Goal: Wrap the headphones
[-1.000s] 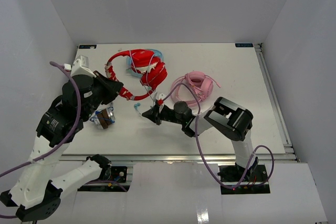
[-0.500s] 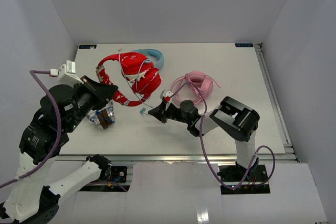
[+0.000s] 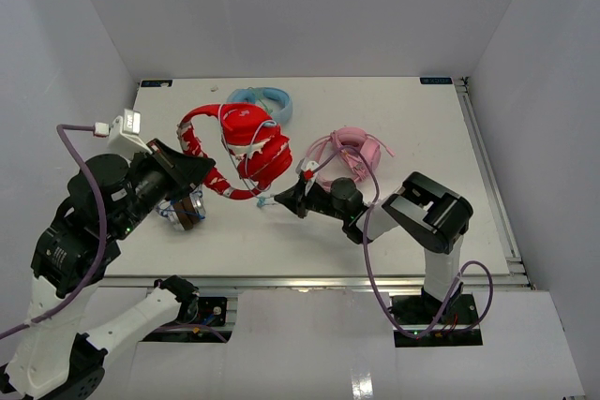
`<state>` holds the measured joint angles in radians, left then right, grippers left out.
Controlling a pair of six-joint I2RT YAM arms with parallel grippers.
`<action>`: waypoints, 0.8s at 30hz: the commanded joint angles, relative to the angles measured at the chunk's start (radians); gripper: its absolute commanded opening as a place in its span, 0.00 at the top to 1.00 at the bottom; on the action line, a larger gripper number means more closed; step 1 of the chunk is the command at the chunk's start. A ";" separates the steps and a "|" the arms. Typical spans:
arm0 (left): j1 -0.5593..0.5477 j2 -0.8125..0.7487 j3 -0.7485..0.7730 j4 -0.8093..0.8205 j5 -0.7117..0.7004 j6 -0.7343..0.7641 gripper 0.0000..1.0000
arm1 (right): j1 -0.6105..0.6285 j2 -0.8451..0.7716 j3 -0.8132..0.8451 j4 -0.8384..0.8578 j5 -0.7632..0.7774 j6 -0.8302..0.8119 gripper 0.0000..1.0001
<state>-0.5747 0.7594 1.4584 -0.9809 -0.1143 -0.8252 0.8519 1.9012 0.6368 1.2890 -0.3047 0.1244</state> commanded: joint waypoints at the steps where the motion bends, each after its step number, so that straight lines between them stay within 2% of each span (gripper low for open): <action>1: 0.004 -0.045 -0.051 0.089 0.097 0.064 1.00 | -0.033 -0.064 -0.018 0.174 0.081 0.006 0.92; 6: 0.004 -0.091 -0.155 0.107 0.173 0.192 1.00 | -0.059 -0.112 -0.038 0.163 0.155 0.019 0.92; 13: 0.004 -0.112 -0.239 0.102 0.301 0.342 1.00 | -0.102 -0.199 -0.021 0.092 0.177 0.039 0.92; 24: 0.004 -0.156 -0.330 0.065 0.400 0.481 1.00 | -0.144 -0.387 0.116 -0.249 0.250 -0.051 0.92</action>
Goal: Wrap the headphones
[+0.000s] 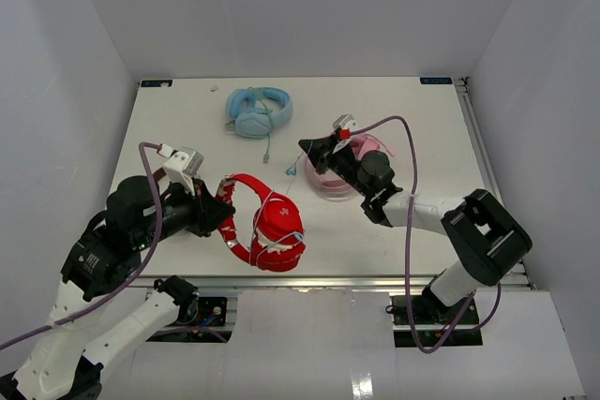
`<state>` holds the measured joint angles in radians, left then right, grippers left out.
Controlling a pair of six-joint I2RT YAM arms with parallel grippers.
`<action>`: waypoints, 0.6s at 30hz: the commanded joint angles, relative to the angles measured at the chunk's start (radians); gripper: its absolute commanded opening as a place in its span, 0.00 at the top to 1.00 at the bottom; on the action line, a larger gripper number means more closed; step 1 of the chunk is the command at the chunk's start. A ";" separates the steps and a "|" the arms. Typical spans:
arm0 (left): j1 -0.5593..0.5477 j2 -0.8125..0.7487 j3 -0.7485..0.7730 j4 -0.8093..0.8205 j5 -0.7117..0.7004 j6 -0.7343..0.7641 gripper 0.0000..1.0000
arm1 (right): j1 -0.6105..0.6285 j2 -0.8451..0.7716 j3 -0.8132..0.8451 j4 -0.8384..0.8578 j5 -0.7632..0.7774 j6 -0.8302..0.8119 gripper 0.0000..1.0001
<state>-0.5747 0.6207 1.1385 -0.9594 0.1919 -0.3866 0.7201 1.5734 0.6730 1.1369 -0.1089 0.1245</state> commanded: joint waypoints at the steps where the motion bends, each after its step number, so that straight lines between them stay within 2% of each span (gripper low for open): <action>1: 0.004 -0.016 -0.018 0.041 0.103 0.052 1.00 | -0.014 -0.070 0.094 -0.118 0.058 -0.062 0.92; 8: 0.004 0.003 -0.082 0.036 0.131 0.117 1.00 | -0.037 -0.141 0.200 -0.278 0.067 -0.118 0.92; 18: 0.004 0.057 -0.102 0.046 0.053 0.124 1.00 | -0.049 -0.225 0.278 -0.409 0.084 -0.199 0.92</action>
<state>-0.5723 0.6659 1.0293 -0.9638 0.2553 -0.2524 0.6837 1.3952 0.8812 0.7754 -0.0632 -0.0177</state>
